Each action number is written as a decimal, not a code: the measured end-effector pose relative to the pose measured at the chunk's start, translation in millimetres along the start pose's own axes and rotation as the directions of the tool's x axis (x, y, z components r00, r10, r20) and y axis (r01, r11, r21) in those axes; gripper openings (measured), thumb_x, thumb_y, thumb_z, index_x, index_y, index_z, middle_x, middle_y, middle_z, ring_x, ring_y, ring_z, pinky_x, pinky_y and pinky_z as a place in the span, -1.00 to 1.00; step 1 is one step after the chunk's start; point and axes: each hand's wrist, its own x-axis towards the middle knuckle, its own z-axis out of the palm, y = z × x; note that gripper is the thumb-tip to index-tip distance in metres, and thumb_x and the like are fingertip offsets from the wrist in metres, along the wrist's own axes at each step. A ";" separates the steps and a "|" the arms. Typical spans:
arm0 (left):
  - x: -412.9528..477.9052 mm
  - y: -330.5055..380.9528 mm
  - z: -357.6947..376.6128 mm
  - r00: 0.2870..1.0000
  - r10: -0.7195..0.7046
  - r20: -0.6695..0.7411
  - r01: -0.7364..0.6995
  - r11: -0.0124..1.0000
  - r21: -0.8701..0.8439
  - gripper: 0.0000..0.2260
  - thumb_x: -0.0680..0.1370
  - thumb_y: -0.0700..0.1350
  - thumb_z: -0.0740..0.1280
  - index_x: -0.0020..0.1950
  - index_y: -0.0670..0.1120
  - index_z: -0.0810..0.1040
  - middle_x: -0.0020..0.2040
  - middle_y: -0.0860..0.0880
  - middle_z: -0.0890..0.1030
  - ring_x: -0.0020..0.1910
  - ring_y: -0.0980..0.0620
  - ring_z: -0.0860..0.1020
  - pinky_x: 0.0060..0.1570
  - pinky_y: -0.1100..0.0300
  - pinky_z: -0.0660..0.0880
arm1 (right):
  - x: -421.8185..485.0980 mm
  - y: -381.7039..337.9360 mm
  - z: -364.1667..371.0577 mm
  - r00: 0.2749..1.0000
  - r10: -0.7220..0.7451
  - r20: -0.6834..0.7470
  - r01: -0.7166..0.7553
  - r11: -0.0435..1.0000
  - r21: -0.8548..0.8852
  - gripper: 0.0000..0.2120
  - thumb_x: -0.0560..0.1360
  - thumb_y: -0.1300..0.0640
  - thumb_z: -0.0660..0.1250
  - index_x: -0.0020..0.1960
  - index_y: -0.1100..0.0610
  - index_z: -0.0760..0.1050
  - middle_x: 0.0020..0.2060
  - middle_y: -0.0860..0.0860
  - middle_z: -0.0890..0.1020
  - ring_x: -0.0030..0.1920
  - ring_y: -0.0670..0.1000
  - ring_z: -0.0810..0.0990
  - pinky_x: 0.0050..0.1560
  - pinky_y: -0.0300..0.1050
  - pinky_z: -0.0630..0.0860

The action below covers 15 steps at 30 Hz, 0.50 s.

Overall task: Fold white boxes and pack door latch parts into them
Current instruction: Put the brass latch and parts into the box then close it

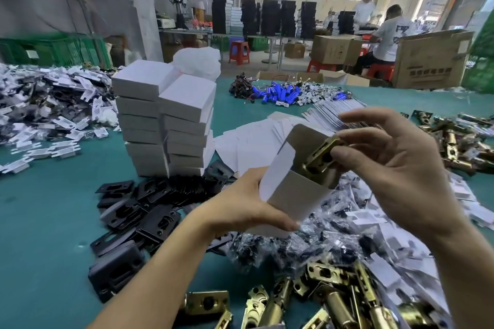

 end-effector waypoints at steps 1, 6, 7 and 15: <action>-0.2 1.0 1.6 1.000 0.015 0.000 -0.015 1.000 0.009 -0.59 0.31 -0.20 0.57 0.12 -0.06 0.60 -0.09 0.07 0.65 -0.05 0.10 0.61 -0.06 0.19 0.56 | -0.7 0.0 3.5 1.000 0.019 0.013 -0.019 1.000 -0.006 -0.69 0.35 0.18 0.43 0.09 0.04 0.53 -0.09 0.02 0.69 -0.07 0.01 0.70 -0.04 -0.10 0.65; 1.6 3.0 7.7 0.998 0.036 -0.056 -0.036 0.999 -0.006 -0.64 0.30 -0.16 0.54 0.07 0.01 0.61 -0.13 0.10 0.63 -0.10 0.11 0.60 -0.09 0.18 0.59 | -4.0 1.9 20.9 0.998 0.009 0.062 0.005 0.973 -0.231 -0.85 0.42 0.23 0.48 -0.11 0.01 0.57 -0.20 -0.13 0.67 -0.16 -0.09 0.62 -0.17 -0.13 0.54; 2.2 3.2 8.4 0.997 0.046 -0.066 -0.047 0.999 -0.014 -0.65 0.30 -0.16 0.53 0.05 0.01 0.61 -0.16 0.11 0.62 -0.13 0.13 0.59 -0.13 0.22 0.57 | -3.8 2.6 21.4 0.998 0.012 0.067 0.005 0.967 -0.255 -0.88 0.43 0.18 0.46 -0.13 -0.02 0.58 -0.22 -0.15 0.66 -0.17 -0.10 0.60 -0.19 -0.21 0.52; 5.0 3.2 7.9 0.983 0.052 -0.178 -0.075 0.989 -0.128 -0.65 0.20 -0.13 0.56 -0.05 0.00 0.64 -0.24 0.10 0.65 -0.24 0.18 0.59 -0.25 0.32 0.52 | -1.8 8.3 21.9 0.999 -0.022 0.023 0.030 0.901 -0.433 -0.89 0.51 0.03 0.34 -0.11 -0.02 0.64 -0.04 -0.13 0.60 0.05 -0.15 0.53 0.02 -0.31 0.41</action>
